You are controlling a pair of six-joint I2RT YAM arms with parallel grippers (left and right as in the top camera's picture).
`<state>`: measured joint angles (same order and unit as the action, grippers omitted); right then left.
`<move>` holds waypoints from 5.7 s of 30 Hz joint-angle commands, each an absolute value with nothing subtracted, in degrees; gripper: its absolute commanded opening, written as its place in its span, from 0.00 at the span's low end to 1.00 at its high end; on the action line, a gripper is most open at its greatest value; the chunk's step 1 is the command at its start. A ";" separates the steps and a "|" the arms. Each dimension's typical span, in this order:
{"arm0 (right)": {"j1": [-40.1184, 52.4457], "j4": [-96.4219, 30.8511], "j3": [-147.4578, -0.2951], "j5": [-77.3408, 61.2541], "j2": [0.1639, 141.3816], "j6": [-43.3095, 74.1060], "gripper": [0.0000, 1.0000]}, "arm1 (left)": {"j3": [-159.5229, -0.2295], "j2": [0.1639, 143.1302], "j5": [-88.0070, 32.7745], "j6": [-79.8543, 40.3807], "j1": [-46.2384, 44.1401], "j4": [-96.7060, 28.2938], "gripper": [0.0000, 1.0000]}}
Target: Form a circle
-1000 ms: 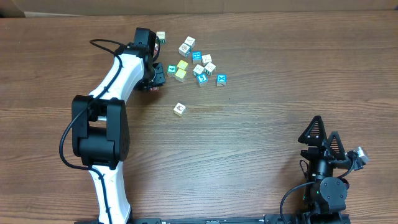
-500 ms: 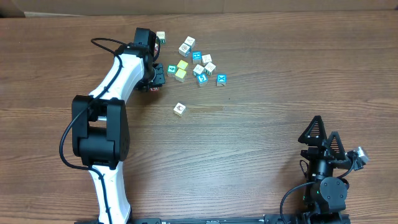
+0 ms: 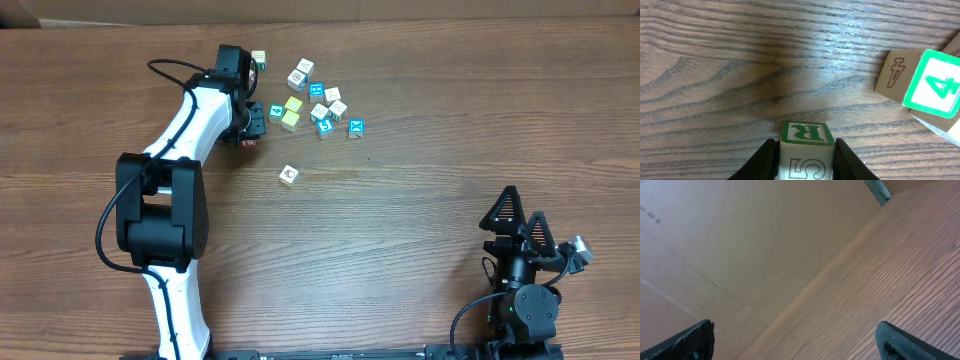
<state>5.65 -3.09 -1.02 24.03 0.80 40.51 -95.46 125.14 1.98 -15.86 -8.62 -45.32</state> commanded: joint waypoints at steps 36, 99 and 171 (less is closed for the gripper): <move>5.43 -3.07 -0.45 24.40 0.16 40.49 1.00 | -94.85 124.42 -0.03 -8.54 -9.04 -46.09 0.42; 5.43 -3.07 -0.45 24.40 0.16 40.47 1.00 | -95.83 107.63 0.23 -12.91 -18.85 -50.37 0.23; 5.43 -3.07 -0.45 24.40 0.16 40.47 1.00 | -92.44 122.54 10.57 -15.44 -31.51 -53.01 0.27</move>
